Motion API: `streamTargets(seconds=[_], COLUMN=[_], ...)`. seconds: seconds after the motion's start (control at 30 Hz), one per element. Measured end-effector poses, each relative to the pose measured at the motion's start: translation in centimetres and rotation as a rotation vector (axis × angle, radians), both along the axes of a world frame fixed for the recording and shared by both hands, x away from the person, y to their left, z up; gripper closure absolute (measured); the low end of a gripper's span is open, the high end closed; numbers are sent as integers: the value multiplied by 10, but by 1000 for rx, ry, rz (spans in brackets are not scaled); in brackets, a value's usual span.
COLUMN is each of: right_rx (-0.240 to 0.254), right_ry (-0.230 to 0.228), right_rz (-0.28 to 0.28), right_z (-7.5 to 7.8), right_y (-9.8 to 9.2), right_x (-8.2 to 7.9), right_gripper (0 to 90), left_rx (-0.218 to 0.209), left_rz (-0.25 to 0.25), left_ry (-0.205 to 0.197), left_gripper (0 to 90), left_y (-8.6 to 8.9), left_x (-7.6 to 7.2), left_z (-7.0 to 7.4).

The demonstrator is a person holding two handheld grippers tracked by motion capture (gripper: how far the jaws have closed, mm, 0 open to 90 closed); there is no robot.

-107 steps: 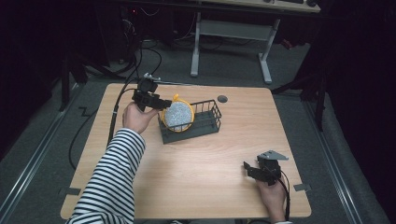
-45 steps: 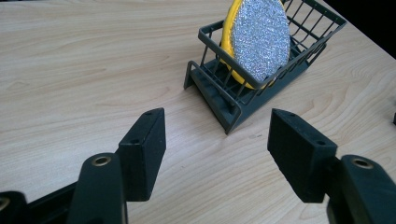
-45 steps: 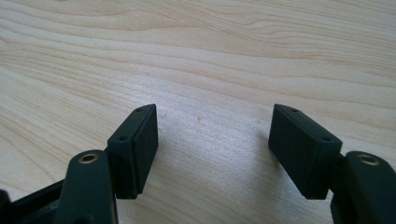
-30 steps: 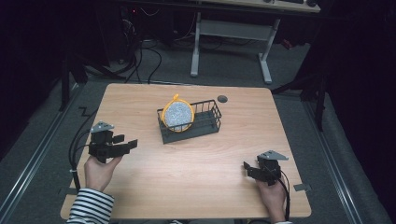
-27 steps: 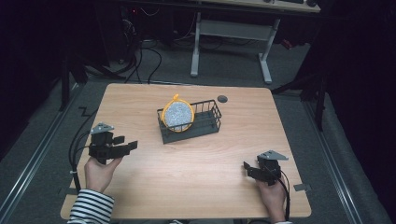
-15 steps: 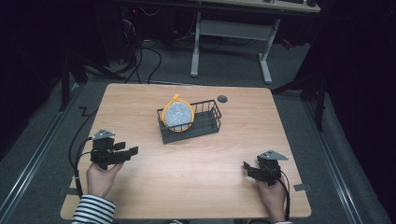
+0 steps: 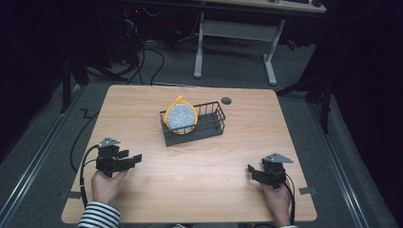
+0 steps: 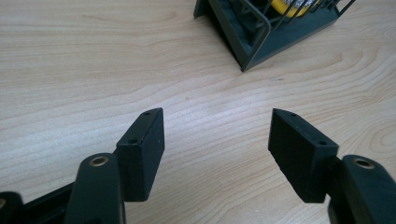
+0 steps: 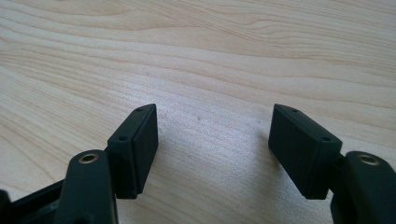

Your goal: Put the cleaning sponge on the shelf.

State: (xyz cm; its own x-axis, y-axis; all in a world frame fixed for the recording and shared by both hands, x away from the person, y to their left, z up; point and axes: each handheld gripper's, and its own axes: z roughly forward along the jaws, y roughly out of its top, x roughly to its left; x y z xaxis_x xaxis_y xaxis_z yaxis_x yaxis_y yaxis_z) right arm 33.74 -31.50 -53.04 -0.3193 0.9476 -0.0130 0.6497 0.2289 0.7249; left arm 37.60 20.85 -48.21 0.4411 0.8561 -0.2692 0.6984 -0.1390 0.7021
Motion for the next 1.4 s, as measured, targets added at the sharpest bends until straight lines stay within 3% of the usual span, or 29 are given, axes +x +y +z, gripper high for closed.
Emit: streamTargets(seconds=[0.1,0.27,0.47,0.6,1.0,1.13,1.2,1.27,1.4], right_rx=[0,0,0,-1,-1,-1,-1,-1,-1], right_ry=[0,-1,0,-1,-1,-1,-1,-1,-1], right_rz=[-1,-1,-2,-3,-3,-3,-3,-3,-3], right_z=[0,0,0,0,0,0,0,0,0], right_y=[0,0,0,0,0,0,0,0,0], right_x=[0,0,0,0,0,0,0,0,0], right_gripper=[331,331,331,331,331,331,332,332,332], left_rx=[37,57,90,86,148,193,238,227,227], left_rz=[25,59,66,86,110,115,109,114,120], left_ry=[-7,-15,-14,-16,-45,-46,-79,-126,-125], left_gripper=[363,349,341,341,337,338,336,326,322], left_y=[-2,-3,-5,-5,-11,-13,-17,-17,-18], left_x=[0,0,-1,0,2,4,3,0,0], left_z=[-4,-12,-22,-27,-41,-47,-49,-54,-54])
